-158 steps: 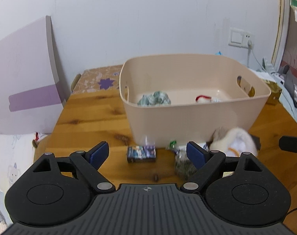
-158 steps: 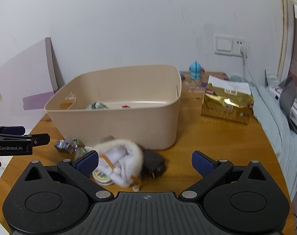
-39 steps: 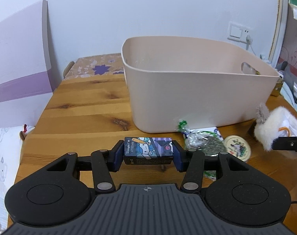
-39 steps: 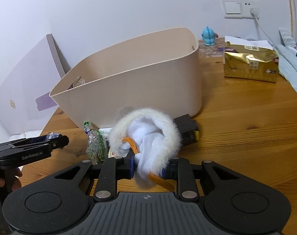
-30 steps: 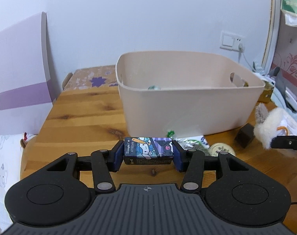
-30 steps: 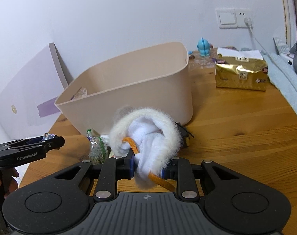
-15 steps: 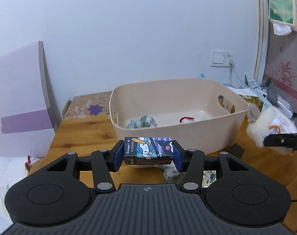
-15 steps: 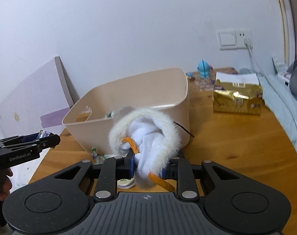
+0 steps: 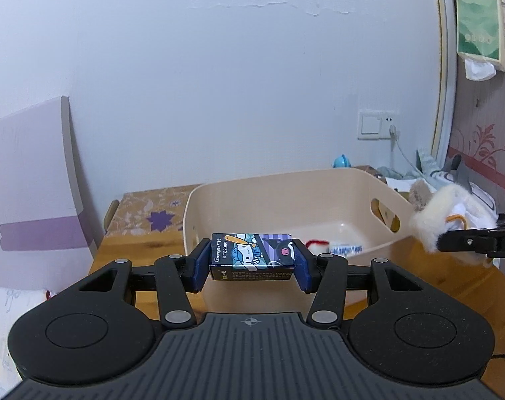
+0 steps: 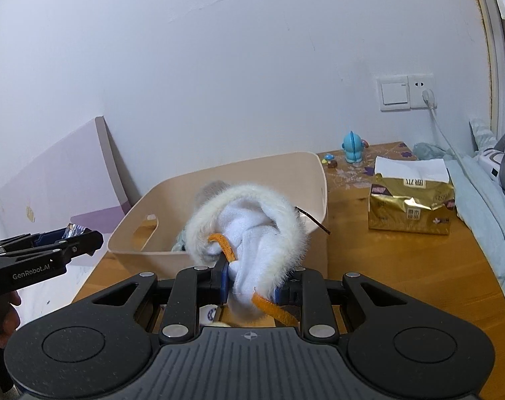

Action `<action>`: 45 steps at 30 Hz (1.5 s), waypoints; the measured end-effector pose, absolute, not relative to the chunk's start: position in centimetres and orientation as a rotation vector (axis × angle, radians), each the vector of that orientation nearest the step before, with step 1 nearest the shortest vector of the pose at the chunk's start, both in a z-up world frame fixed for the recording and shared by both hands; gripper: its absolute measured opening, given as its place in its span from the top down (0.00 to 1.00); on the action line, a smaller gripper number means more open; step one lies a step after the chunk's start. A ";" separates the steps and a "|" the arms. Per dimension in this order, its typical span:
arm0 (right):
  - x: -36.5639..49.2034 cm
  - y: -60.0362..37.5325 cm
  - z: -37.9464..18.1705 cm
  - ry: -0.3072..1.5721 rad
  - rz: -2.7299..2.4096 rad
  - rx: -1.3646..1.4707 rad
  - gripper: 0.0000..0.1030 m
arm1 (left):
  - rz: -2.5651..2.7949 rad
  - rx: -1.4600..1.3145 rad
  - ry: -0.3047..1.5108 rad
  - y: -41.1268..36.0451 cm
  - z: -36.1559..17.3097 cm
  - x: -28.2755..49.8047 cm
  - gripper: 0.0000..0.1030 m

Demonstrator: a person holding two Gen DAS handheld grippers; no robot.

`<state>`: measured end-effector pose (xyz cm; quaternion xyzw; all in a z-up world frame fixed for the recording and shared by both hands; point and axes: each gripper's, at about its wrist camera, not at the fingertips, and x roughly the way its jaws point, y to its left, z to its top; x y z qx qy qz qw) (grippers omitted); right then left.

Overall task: Organize objects
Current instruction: 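Lift and carry the card box and fluffy plush with both tools over the bin, then open both tools to drop the card box and plush into the bin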

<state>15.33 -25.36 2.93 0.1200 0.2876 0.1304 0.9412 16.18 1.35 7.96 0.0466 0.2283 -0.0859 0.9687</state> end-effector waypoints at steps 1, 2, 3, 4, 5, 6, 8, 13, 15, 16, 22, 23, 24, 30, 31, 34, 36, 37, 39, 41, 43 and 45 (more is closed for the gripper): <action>15.6 -25.3 3.0 0.585 0.266 0.247 0.79 | -0.175 0.094 0.459 1.3 8.1 16.5 0.50; 15.8 -25.3 3.0 0.583 0.264 0.248 0.79 | -0.176 0.093 0.459 1.3 8.1 16.8 0.50; 16.1 -25.2 3.1 0.583 0.263 0.248 0.79 | -0.176 0.091 0.458 1.2 8.2 17.2 0.50; 16.4 -25.1 3.1 0.583 0.263 0.250 0.79 | -0.176 0.089 0.459 1.2 8.2 17.5 0.50; 16.7 -25.0 3.2 0.582 0.265 0.254 0.79 | -0.177 0.088 0.461 1.1 8.1 17.9 0.50; 17.0 -24.9 3.2 0.581 0.269 0.258 0.79 | -0.177 0.090 0.465 1.0 8.0 18.3 0.50; 17.6 -24.8 3.2 0.577 0.270 0.264 0.79 | -0.180 0.097 0.471 0.7 7.9 19.1 0.50; 19.1 -24.2 2.9 0.580 0.272 0.274 0.79 | -0.183 0.112 0.476 0.0 7.5 20.9 0.50; 19.7 -23.9 2.8 0.585 0.274 0.270 0.79 | -0.184 0.119 0.476 -0.2 7.3 21.6 0.50; 20.0 -23.7 2.8 0.587 0.275 0.265 0.79 | -0.184 0.121 0.475 -0.2 7.2 21.9 0.50; 21.4 -23.0 2.7 0.590 0.284 0.246 0.79 | -0.181 0.112 0.491 -0.3 6.4 23.8 0.50; 21.6 -22.9 2.6 0.591 0.284 0.243 0.79 | -0.181 0.112 0.499 -0.3 6.2 24.1 0.50; 21.8 -22.9 2.6 0.593 0.284 0.240 0.79 | -0.180 0.111 0.506 -0.3 5.9 24.4 0.50; 23.3 -22.3 1.9 0.622 0.282 0.210 0.79 | -0.176 0.092 0.556 -0.5 4.7 26.6 0.50; 23.5 -22.2 1.8 0.630 0.281 0.206 0.79 | -0.174 0.095 0.566 -0.6 4.5 27.0 0.50; 23.9 -21.9 1.2 0.650 0.279 0.194 0.79 | -0.167 0.114 0.586 -0.9 3.8 27.7 0.50; 24.0 -21.6 0.8 0.659 0.272 0.182 0.79 | -0.159 0.121 0.594 -1.1 3.3 28.1 0.50; 24.2 -21.7 0.6 0.662 0.268 0.177 0.78 | -0.154 0.123 0.594 -1.2 3.1 28.2 0.50; 24.3 -21.6 0.3 0.667 0.261 0.161 0.78 | -0.150 0.127 0.604 -1.3 2.6 28.5 0.50; 24.5 -21.5 0.0 0.670 0.252 0.145 0.78 | -0.149 0.126 0.620 -1.4 2.2 28.8 0.50; 24.6 -21.5 -0.1 0.674 0.250 0.141 0.78 | -0.146 0.130 0.632 -1.5 1.8 29.0 0.50; 24.7 -21.5 -0.2 0.681 0.247 0.133 0.78 | -0.143 0.137 0.644 -1.6 1.5 29.2 0.50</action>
